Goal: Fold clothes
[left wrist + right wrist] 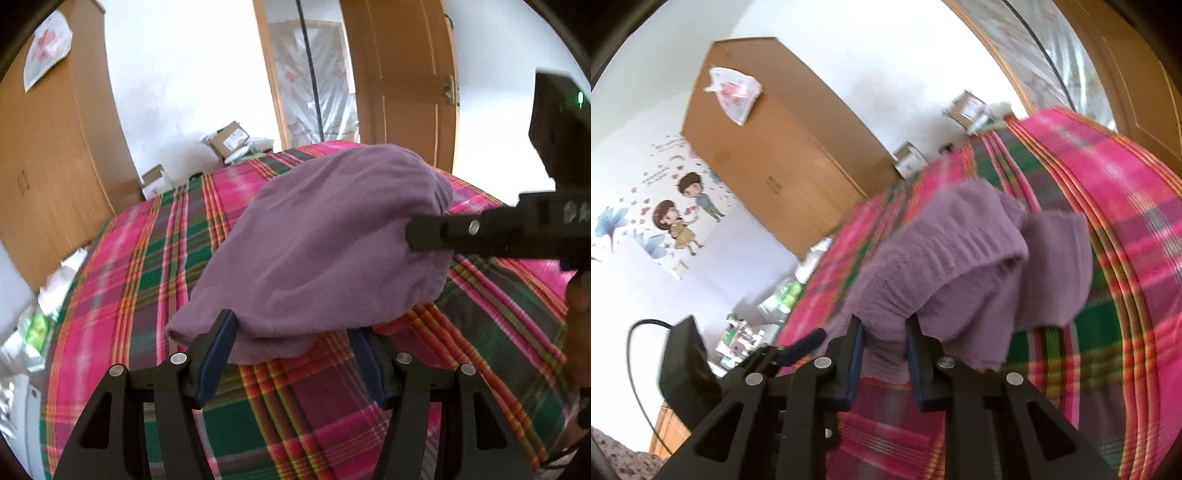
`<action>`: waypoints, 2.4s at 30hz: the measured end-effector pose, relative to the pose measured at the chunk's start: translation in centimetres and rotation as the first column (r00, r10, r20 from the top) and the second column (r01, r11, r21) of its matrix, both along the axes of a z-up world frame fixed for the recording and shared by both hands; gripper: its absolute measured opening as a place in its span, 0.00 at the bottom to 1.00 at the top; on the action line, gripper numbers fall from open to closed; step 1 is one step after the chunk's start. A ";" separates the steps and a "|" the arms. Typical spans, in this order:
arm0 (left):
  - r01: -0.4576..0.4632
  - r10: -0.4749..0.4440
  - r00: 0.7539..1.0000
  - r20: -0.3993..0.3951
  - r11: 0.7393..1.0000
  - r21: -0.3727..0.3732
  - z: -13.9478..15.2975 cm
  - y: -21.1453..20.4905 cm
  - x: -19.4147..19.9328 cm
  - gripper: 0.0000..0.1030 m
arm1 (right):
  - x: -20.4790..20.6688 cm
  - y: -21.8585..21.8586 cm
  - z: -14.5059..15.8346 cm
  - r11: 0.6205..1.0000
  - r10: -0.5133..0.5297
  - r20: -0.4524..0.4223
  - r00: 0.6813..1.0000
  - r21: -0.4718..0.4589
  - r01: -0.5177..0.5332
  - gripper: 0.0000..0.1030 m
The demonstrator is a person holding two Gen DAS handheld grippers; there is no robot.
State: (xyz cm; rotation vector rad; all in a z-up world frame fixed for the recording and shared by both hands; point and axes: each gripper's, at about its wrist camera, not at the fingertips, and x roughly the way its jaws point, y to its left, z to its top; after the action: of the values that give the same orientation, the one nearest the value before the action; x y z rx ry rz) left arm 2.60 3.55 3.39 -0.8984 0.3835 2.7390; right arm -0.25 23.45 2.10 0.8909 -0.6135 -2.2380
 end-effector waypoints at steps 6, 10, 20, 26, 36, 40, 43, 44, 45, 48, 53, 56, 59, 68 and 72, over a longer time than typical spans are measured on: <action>0.018 -0.017 0.997 -0.074 1.000 0.013 1.8 -0.1 0.0 0.62 | -0.9 -0.8 2.4 0.994 0.071 -0.004 0.997 -0.086 -0.071 0.20; 0.023 -0.020 0.990 -0.143 0.999 0.022 3.4 0.1 0.1 0.62 | -1.4 -1.9 3.8 0.987 0.130 -0.022 0.991 -0.093 -0.131 0.20; 0.045 -0.032 0.993 -0.115 0.993 0.107 5.0 -0.3 -2.6 0.12 | -2.3 -1.9 2.6 0.985 0.141 0.038 0.989 -0.109 -0.137 0.22; 0.002 0.011 0.998 -0.054 0.973 0.232 4.9 -2.4 -4.4 0.05 | -1.5 0.6 0.5 0.989 0.082 0.094 0.992 -0.132 -0.069 0.23; -0.064 0.084 0.995 -0.049 0.949 0.308 5.8 -5.5 -6.5 0.05 | -0.2 0.0 -3.6 0.996 -0.017 0.161 0.987 0.084 0.004 0.43; -0.099 0.121 0.992 -0.046 0.937 0.336 5.9 -6.9 -7.1 0.05 | -1.4 -1.8 -4.2 0.993 -0.004 0.173 0.985 0.114 -0.016 0.43; -0.114 0.138 0.989 -0.044 0.928 0.355 6.0 -7.9 -7.2 0.05 | -2.1 -2.5 -4.4 0.994 -0.004 0.202 0.979 0.105 -0.018 0.32; -0.121 0.146 0.988 -0.044 0.926 0.358 6.0 -8.3 -7.2 0.05 | -2.0 -2.6 -4.1 0.996 0.007 0.198 0.980 0.086 -0.024 0.26; -0.128 0.154 0.987 -0.044 0.923 0.362 6.0 -8.7 -7.2 0.05 | -1.8 -2.7 -3.6 0.996 0.019 0.179 0.984 0.082 -0.034 0.26; -0.150 0.179 0.983 -0.045 0.916 0.373 6.1 -9.9 -7.1 0.05 | -0.9 -3.1 -1.3 0.990 0.036 0.105 0.994 0.133 -0.050 0.22; -0.191 0.230 0.972 -0.051 0.898 0.395 6.4 -12.1 -6.9 0.05 | -0.4 -3.8 3.5 0.963 0.010 -0.045 0.999 0.271 0.003 0.06; -0.209 0.245 0.969 -0.035 0.885 0.416 6.4 -13.2 -7.0 0.05 | -0.8 -4.5 5.5 0.937 -0.010 -0.102 0.995 0.348 0.044 0.06; -0.225 0.265 0.964 -0.035 0.876 0.426 6.3 -14.0 -6.8 0.05 | -0.6 -5.1 7.3 0.921 -0.027 -0.177 0.984 0.377 0.093 0.05; -0.235 0.326 0.939 -0.110 0.841 0.487 9.1 -16.7 -4.9 0.05 | -2.4 -9.3 13.0 0.891 -0.024 -0.382 0.924 0.411 0.193 0.05; -0.259 0.363 0.923 -0.126 0.831 0.492 9.3 -17.8 -4.2 0.05 | -5.0 -11.9 14.2 0.912 0.001 -0.401 0.916 0.376 0.164 0.05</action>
State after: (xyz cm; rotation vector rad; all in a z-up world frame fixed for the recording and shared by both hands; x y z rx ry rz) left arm -1.57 -14.28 12.73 -0.5729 -0.4286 3.0230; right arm -5.23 11.59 16.33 0.5718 0.0050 -2.5751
